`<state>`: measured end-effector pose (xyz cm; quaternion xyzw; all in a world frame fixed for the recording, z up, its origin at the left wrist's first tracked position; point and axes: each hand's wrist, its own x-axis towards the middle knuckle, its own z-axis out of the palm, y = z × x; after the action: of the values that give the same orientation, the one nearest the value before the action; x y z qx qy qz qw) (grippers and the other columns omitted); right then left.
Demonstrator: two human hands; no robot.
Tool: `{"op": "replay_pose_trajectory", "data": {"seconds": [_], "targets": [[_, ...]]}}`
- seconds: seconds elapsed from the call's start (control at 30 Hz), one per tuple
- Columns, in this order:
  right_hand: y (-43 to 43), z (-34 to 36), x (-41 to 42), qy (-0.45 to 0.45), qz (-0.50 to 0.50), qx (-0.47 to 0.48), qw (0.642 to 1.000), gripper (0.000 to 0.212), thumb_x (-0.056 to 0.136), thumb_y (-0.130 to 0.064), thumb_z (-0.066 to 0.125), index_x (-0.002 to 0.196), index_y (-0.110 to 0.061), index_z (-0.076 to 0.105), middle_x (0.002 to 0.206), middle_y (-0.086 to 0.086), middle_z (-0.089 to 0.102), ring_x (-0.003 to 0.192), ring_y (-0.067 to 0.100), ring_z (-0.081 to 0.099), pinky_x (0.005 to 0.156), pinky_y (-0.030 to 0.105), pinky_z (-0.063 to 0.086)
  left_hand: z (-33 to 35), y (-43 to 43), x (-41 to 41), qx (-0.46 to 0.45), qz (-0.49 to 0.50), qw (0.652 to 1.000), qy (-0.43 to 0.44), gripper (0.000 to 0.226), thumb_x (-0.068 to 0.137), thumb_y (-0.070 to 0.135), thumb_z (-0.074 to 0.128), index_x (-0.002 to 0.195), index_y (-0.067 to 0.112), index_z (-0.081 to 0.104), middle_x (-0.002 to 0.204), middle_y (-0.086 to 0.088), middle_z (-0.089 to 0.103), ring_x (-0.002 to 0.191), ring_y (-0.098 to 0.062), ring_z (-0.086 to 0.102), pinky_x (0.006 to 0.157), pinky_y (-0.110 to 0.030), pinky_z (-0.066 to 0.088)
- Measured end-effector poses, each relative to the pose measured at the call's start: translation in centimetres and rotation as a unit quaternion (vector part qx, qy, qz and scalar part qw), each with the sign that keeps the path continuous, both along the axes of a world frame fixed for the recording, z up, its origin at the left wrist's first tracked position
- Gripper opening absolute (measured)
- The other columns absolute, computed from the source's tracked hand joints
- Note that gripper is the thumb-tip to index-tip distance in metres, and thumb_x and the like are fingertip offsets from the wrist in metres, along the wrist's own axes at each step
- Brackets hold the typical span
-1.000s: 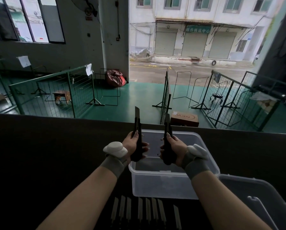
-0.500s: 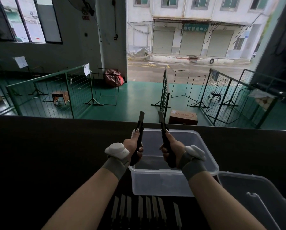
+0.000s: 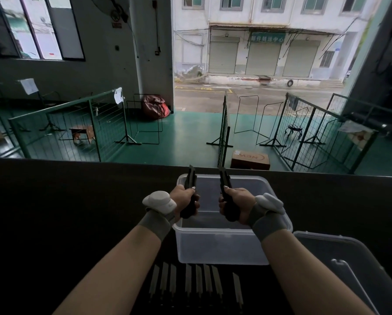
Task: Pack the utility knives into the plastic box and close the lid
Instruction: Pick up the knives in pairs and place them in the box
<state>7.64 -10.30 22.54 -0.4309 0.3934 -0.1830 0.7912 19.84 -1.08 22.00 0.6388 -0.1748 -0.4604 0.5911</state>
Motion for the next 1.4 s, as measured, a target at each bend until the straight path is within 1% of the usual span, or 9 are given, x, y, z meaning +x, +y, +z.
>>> {"op": "replay_pose_trajectory", "data": {"seconds": [0.1,0.2,0.33,0.43,0.57,0.77,0.93,1.23,1.4], "targets": [[0.0,0.2,-0.7,-0.014,0.019,0.006,1.0,0.026,0.101,-0.014,0.036,0.078,-0.005,0.046,0.067,0.007,0.041,0.057,0.017,0.04,0.056,0.028,0.038,0.0,-0.1,-0.4,-0.026,0.004,0.999,0.024,0.033,0.102,0.015,0.037,0.072,0.006,0.049,0.061,-0.005,0.05,0.053,-0.015,0.05,0.049,-0.025,0.046],[-0.3,-0.2,-1.3,-0.023,0.019,-0.008,1.0,0.027,0.102,-0.017,0.034,0.083,-0.004,0.049,0.07,0.01,0.045,0.06,0.018,0.044,0.056,0.03,0.044,0.1,0.0,-0.8,-0.044,-0.01,0.998,0.032,0.022,0.102,0.013,0.035,0.089,0.006,0.051,0.075,-0.008,0.054,0.065,-0.018,0.053,0.06,-0.03,0.049],[-0.9,-0.4,-2.4,-0.008,0.028,-0.016,0.999,0.022,0.102,-0.028,0.035,0.106,-0.01,0.046,0.077,0.016,0.051,0.067,0.025,0.053,0.063,0.043,0.049,0.0,0.4,-1.4,-0.019,-0.02,1.0,0.014,0.019,0.102,0.034,0.033,0.105,0.024,0.049,0.081,-0.005,0.061,0.068,-0.02,0.059,0.058,-0.033,0.05],[-1.5,-0.9,-2.7,-0.019,0.027,0.0,0.999,0.022,0.102,-0.03,0.035,0.113,-0.013,0.043,0.071,0.012,0.045,0.059,0.021,0.046,0.054,0.034,0.046,-0.5,-0.1,-1.3,-0.012,-0.011,1.0,-0.005,0.021,0.102,0.035,0.031,0.114,0.024,0.045,0.076,-0.004,0.054,0.061,-0.016,0.052,0.047,-0.022,0.041],[-2.4,-1.1,-2.3,0.008,0.014,0.005,1.0,0.038,0.099,-0.04,0.037,0.09,-0.006,0.052,0.057,0.003,0.04,0.035,0.011,0.039,0.035,0.017,0.034,-0.4,-0.7,-1.1,-0.006,-0.003,0.999,0.05,0.032,0.1,0.041,0.033,0.094,0.015,0.049,0.068,-0.001,0.045,0.041,-0.009,0.047,0.032,-0.007,0.027],[-3.1,-1.0,-1.6,0.027,0.012,-0.006,1.0,0.054,0.091,-0.056,0.043,0.064,-0.009,0.048,0.045,-0.001,0.04,0.028,0.009,0.035,0.035,0.014,0.028,0.2,-1.3,-1.3,-0.003,-0.043,0.998,0.047,0.055,0.09,0.063,0.034,0.068,0.014,0.045,0.056,0.001,0.041,0.029,-0.005,0.038,0.03,-0.006,0.024],[-3.4,-0.6,-1.2,-0.005,0.003,-0.01,1.0,0.051,0.095,-0.047,0.042,0.064,-0.007,0.047,0.051,0.001,0.038,0.025,0.009,0.035,0.033,0.012,0.029,0.2,-1.5,-0.6,-0.023,-0.074,0.996,0.035,0.048,0.093,0.056,0.036,0.073,0.014,0.048,0.053,0.003,0.045,0.032,-0.005,0.039,0.032,-0.007,0.023],[-4.1,0.3,0.5,-0.085,0.017,0.025,0.996,0.034,0.103,-0.021,0.031,0.078,-0.002,0.047,0.059,0.005,0.037,0.029,0.009,0.04,0.032,0.015,0.035,1.0,-2.4,0.8,-0.054,-0.08,0.995,0.014,0.024,0.102,0.026,0.036,0.089,0.01,0.051,0.073,-0.002,0.049,0.037,-0.002,0.048,0.03,-0.009,0.027],[-4.5,0.7,0.8,-0.091,0.032,0.015,0.995,0.022,0.101,-0.009,0.031,0.085,-0.004,0.046,0.065,0.006,0.039,0.044,0.013,0.041,0.034,0.018,0.037,1.4,-3.0,1.3,-0.043,-0.069,0.997,0.01,0.017,0.101,0.022,0.038,0.099,0.01,0.049,0.08,-0.003,0.055,0.043,-0.004,0.049,0.03,-0.011,0.029]]}}
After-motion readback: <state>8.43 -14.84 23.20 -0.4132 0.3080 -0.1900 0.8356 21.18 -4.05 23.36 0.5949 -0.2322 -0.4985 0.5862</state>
